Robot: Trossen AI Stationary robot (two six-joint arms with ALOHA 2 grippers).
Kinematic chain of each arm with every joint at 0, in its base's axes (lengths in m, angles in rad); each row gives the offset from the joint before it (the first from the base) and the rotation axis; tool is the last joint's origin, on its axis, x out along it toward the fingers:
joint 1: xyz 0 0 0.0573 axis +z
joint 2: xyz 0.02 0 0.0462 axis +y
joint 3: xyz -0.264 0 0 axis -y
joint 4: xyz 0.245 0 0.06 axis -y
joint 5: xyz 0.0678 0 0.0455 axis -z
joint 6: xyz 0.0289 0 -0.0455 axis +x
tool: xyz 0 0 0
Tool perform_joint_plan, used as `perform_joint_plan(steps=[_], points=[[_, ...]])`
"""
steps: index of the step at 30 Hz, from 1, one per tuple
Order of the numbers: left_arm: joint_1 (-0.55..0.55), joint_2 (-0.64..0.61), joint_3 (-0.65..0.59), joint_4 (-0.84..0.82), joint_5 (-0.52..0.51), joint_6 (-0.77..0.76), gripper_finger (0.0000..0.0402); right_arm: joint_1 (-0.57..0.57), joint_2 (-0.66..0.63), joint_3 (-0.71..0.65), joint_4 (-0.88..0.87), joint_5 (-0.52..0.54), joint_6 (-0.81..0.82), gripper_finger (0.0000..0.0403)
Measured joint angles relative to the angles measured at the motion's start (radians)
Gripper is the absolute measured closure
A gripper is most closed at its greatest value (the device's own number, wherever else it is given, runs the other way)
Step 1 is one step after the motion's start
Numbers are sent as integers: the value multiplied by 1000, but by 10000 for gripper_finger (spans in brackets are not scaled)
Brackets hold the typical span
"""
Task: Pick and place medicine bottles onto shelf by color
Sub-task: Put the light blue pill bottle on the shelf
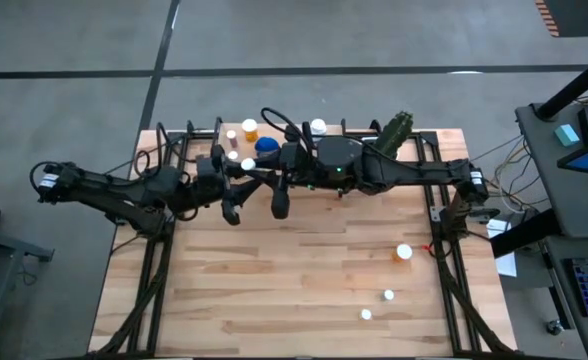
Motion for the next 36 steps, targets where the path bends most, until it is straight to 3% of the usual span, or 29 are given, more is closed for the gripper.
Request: perform_joint_plan(steps=[6, 11, 17, 22, 28, 36], points=[[0, 0, -3, -6, 1, 7, 329, -2, -4, -16, 4, 1, 10, 341], [0, 0, -6, -10, 0, -4, 332, -8, -4, -27, 4, 0, 48, 319], [0, -3, -5, -14, -17, -8, 321, -8, -7, -5, -67, 2, 38, 242], [-2, -30, -7, -129, -26, -39, 318, -8, -15, 100, -328, 2, 37, 198], [-5, -46, -10, -413, 0, -198, 316, -16, -3, 302, -700, -11, 90, 188], [-5, 30, 2, -362, 40, -155, 315, -41, 88, 391, -775, -109, 160, 189]])
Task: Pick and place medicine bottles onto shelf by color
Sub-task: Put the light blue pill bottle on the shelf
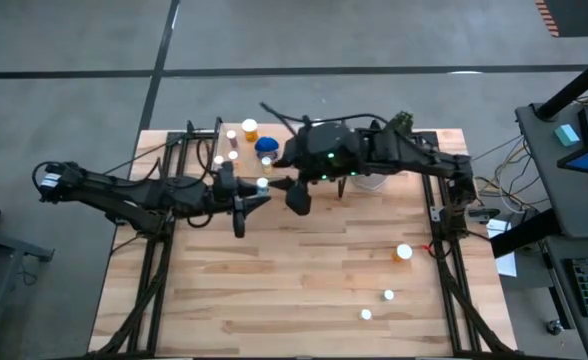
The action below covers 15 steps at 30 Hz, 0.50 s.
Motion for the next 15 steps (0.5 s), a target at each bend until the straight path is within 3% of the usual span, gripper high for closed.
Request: perform_joint_plan(steps=[15], points=[[0, 12, -1, 71, 0, 89, 314, -3, 39, 7, 24, -36, 19, 199]])
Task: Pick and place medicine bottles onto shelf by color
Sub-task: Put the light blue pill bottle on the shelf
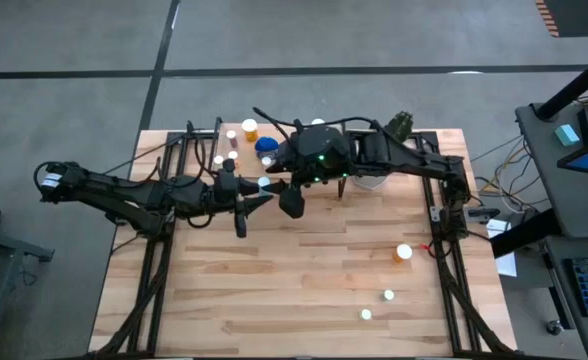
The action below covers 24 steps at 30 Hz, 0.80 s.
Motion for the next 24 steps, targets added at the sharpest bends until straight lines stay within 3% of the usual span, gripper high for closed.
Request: perform_joint_plan(steps=[8, 19, 24], points=[[0, 3, -5, 0, -2, -2, 314, 0, 16, 0, 1, -5, -36, 216], [2, 5, -7, -1, -3, -17, 314, 0, 16, -2, 1, -8, -44, 295], [2, 5, -9, 0, -3, -21, 313, 0, 16, -2, 0, -9, -45, 304]])
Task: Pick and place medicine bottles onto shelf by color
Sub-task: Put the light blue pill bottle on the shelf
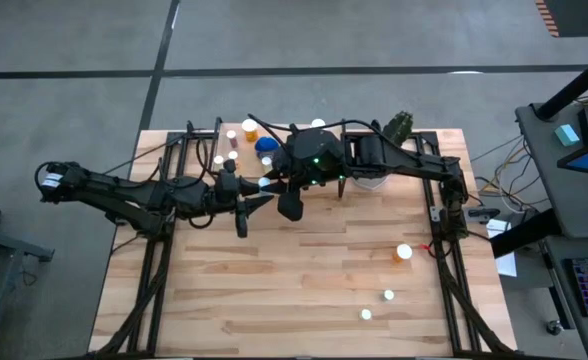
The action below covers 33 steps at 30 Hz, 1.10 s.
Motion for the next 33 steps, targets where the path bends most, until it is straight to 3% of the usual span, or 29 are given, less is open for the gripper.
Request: perform_joint_plan(steps=[5, 12, 17, 24, 33], points=[[0, -6, 0, -2, -6, 1, 292, 0, 0, 0, 1, 0, 5, 295], [0, -40, -1, -14, -52, 19, 213, -5, 0, 0, 1, 4, -2, 297], [1, -104, -1, -127, -83, 13, 175, -36, -7, -1, -4, 7, -7, 296], [1, -205, -4, -140, -107, 2, 169, -150, -7, 17, 42, 98, -105, 295], [1, -271, -4, -132, -175, 8, 169, -360, 103, 15, 44, 102, -80, 294]])
